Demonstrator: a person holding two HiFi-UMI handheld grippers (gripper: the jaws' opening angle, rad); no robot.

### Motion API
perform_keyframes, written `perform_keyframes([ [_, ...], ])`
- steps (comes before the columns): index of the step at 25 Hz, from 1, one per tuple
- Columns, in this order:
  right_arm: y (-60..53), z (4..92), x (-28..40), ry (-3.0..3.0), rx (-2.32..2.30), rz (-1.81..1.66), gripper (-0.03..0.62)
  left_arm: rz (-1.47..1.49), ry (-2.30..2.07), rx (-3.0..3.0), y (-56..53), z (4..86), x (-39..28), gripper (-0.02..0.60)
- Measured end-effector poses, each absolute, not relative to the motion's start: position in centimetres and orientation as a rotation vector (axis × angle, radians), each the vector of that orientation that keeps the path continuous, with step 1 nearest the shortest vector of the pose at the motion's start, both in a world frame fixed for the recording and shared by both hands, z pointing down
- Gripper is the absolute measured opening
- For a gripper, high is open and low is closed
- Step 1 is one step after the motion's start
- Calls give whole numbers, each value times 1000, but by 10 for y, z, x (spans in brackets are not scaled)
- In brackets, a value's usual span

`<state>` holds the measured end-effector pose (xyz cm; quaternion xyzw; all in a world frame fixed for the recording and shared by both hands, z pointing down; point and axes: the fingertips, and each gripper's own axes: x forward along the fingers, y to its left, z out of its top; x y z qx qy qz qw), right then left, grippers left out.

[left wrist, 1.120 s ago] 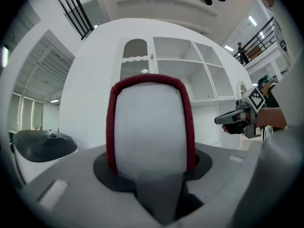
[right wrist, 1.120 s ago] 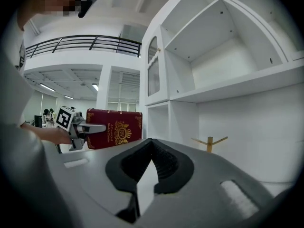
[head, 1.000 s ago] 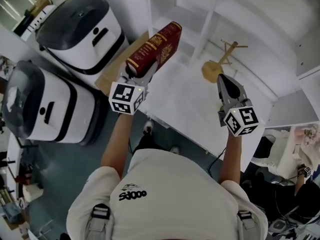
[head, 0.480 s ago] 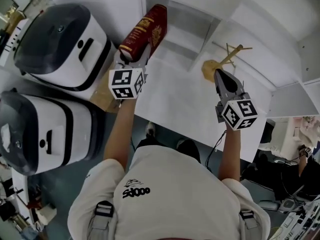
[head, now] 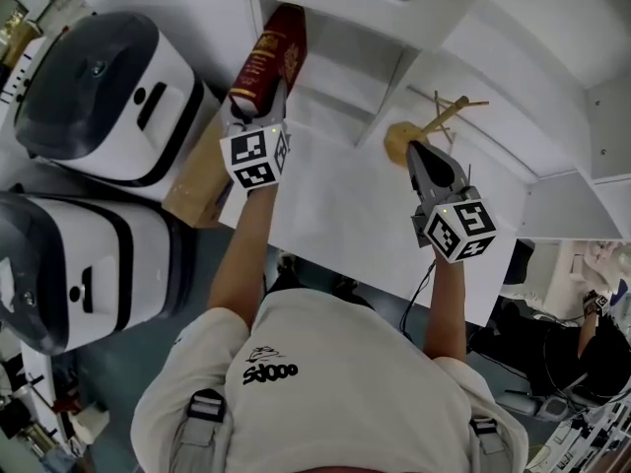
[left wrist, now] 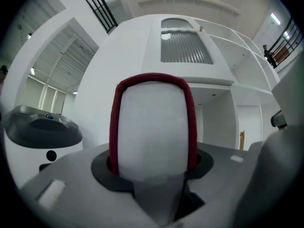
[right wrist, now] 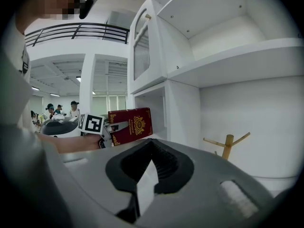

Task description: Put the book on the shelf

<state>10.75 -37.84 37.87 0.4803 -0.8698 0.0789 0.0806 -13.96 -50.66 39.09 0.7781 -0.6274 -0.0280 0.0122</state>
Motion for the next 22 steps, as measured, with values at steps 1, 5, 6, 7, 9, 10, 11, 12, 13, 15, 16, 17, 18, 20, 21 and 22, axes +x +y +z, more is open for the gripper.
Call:
perform_keyframes([
  [1, -380, 379, 112, -2595, 1440, 240, 2, -100, -1966, 2403, -512, 392, -139, 268],
  [5, -387, 383, 123, -2585, 1442, 255, 2, -102, -2015, 2320, -534, 393, -149, 366],
  [6, -389, 385, 125, -2583, 1440, 261, 2, -93, -2025, 2309, -540, 393, -151, 383],
  [7, -390, 388, 128, -2581, 1439, 270, 2, -82, -2032, 2305, -546, 393, -151, 395],
  [9, -391, 392, 133, -2575, 1446, 292, 2, -58, -2039, 2303, -558, 394, -149, 407],
  [10, -391, 393, 136, -2571, 1451, 302, 2, -54, -2039, 2301, -565, 395, -147, 421],
  [11, -391, 395, 138, -2567, 1455, 310, 2, -55, -2036, 2299, -571, 395, -146, 432],
  [12, -391, 396, 140, -2563, 1459, 316, 2, -58, -2033, 2297, -576, 395, -145, 439],
  [13, -391, 398, 142, -2558, 1463, 320, 2, -58, -2031, 2296, -581, 395, -143, 442],
  [15, -391, 399, 147, -2548, 1476, 328, 2, -53, -2033, 2293, -590, 395, -140, 445],
  [16, -390, 400, 150, -2544, 1485, 332, 2, -52, -2035, 2291, -594, 395, -139, 446],
  [17, -390, 400, 153, -2540, 1494, 335, 2, -52, -2037, 2286, -598, 395, -138, 449],
  [18, -390, 400, 156, -2535, 1502, 337, 2, -54, -2040, 2281, -601, 395, -136, 451],
  [20, -390, 402, 161, -2526, 1517, 344, 2, -47, -2052, 2271, -609, 396, -134, 457],
  [21, -389, 403, 163, -2523, 1521, 348, 2, -37, -2060, 2268, -613, 396, -133, 463],
  [22, -389, 404, 164, -2520, 1522, 351, 2, -25, -2069, 2265, -617, 396, -132, 474],
])
